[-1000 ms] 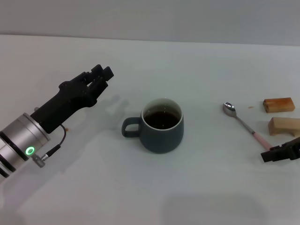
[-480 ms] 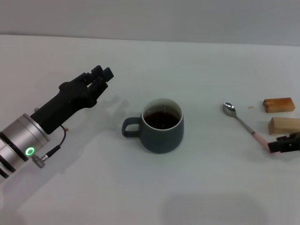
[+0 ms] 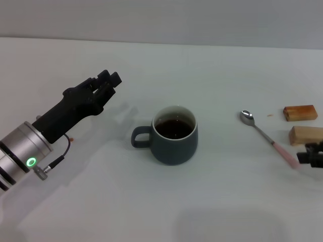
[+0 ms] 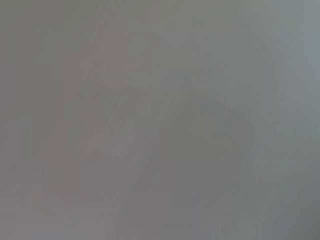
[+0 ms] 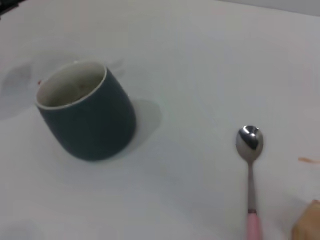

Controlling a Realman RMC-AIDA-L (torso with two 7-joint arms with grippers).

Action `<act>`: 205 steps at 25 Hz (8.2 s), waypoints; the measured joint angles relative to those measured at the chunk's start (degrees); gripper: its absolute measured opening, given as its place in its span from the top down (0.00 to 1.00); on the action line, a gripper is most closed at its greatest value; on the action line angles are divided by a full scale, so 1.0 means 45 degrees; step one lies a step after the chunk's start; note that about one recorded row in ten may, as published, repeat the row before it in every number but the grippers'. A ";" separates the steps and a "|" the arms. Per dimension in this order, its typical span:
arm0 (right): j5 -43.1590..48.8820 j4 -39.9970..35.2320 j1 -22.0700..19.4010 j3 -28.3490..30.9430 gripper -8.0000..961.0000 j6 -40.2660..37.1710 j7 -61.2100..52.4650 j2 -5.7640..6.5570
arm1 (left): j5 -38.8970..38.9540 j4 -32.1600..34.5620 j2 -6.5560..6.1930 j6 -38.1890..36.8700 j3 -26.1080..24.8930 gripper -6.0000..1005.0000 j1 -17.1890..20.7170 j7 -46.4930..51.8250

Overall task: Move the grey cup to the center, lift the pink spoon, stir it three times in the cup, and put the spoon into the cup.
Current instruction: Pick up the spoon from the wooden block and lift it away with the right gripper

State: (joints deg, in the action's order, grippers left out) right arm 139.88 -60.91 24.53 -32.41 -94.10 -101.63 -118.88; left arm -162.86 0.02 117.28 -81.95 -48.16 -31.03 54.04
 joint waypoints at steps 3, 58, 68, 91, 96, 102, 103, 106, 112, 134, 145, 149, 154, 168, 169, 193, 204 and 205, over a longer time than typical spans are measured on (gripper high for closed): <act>-0.0311 0.0000 -0.0398 0.0412 0.62 0.0074 0.0953 -0.0054 | 0.0000 0.0016 -0.0003 0.0054 0.0001 0.67 -0.0002 0.0009; -0.5259 0.5901 -0.2745 0.1779 0.62 0.2808 1.1078 -0.0047 | 0.0000 -0.0691 0.0110 0.1338 0.0019 0.68 -0.0180 0.0218; -0.5269 0.6266 -0.2530 0.1879 0.62 0.2959 1.1096 -0.0047 | 0.0001 -0.0688 0.0088 0.1417 0.0019 0.68 -0.0166 0.0219; -0.6084 0.6707 -0.2185 0.1933 0.62 0.3143 1.1259 0.0017 | 0.0001 -0.0883 0.0087 0.1314 0.0156 0.68 -0.0092 0.0410; -0.6156 0.6476 -0.2044 0.1803 0.63 0.3017 1.0637 0.0050 | 0.0007 -0.0826 0.0074 0.1367 0.0162 0.68 0.0036 0.0024; -0.6102 0.6216 -0.1528 0.1735 0.63 0.3170 0.9787 0.0066 | 0.0088 -0.1013 -0.0089 0.1119 -0.0113 0.68 0.0332 -0.1069; -0.6050 0.6140 -0.1462 0.1716 0.63 0.3174 0.9647 0.0066 | 0.0092 -0.1018 -0.0124 0.1018 -0.0118 0.68 0.0340 -0.1035; -0.5701 0.5970 -0.1216 0.1648 0.63 0.3189 0.9031 0.0068 | 0.0128 -0.1016 -0.0168 0.0855 -0.0313 0.68 0.0413 -0.1089; -0.4832 0.5607 -0.0907 0.1337 0.63 0.3221 0.8120 0.0065 | 0.0149 -0.0982 -0.0179 0.0851 -0.1176 0.68 0.0573 -0.1362; -0.3637 0.5022 -0.1051 0.0754 0.63 0.3184 0.6720 0.0033 | 0.0126 -0.1056 -0.0282 0.0418 -0.2290 0.68 0.1352 -0.1808; -0.3622 0.4800 -0.1131 0.0717 0.63 0.3270 0.6624 0.0012 | 0.0135 -0.1040 -0.0332 0.0358 -0.2286 0.68 0.1387 -0.1814; -0.3622 0.4800 -0.1162 0.0717 0.63 0.3321 0.6624 0.0012 | 0.0143 -0.1039 -0.0340 0.0395 -0.2285 0.68 0.1387 -0.1814; -0.3622 0.4871 -0.1230 0.0812 0.63 0.3334 0.6671 0.0011 | 0.0153 -0.1040 -0.0340 0.0429 -0.2285 0.68 0.1386 -0.1814; -0.3624 0.5011 -0.1172 0.0632 0.63 0.3771 0.6713 0.0012 | 0.0159 -0.1046 -0.0317 0.0364 -0.2286 0.68 0.1387 -0.1878; -0.3624 0.5011 -0.1172 0.0632 0.63 0.3771 0.6713 0.0012 | 0.0157 -0.1050 -0.0313 0.0358 -0.2286 0.68 0.1387 -0.1901; -0.3710 0.5173 -0.1101 -0.0210 0.64 0.4494 0.6731 -0.0006 | 0.0158 -0.1046 -0.0242 0.0447 -0.2408 0.68 0.1402 -0.1969; -0.3803 0.5153 -0.1180 -0.0119 0.84 0.4461 0.6730 -0.0011 | 0.0154 -0.1114 -0.0265 0.0418 -0.2481 0.68 0.1496 -0.1950; -0.3856 0.5133 -0.1184 -0.0114 0.85 0.4423 0.6730 -0.0010 | 0.0148 -0.1136 -0.0278 0.0404 -0.2481 0.68 0.1516 -0.1891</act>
State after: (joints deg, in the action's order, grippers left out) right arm 122.53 -37.81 19.20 -32.92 -74.19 -71.34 -118.92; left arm -162.20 -5.09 116.03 -80.13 -59.32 -24.20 45.53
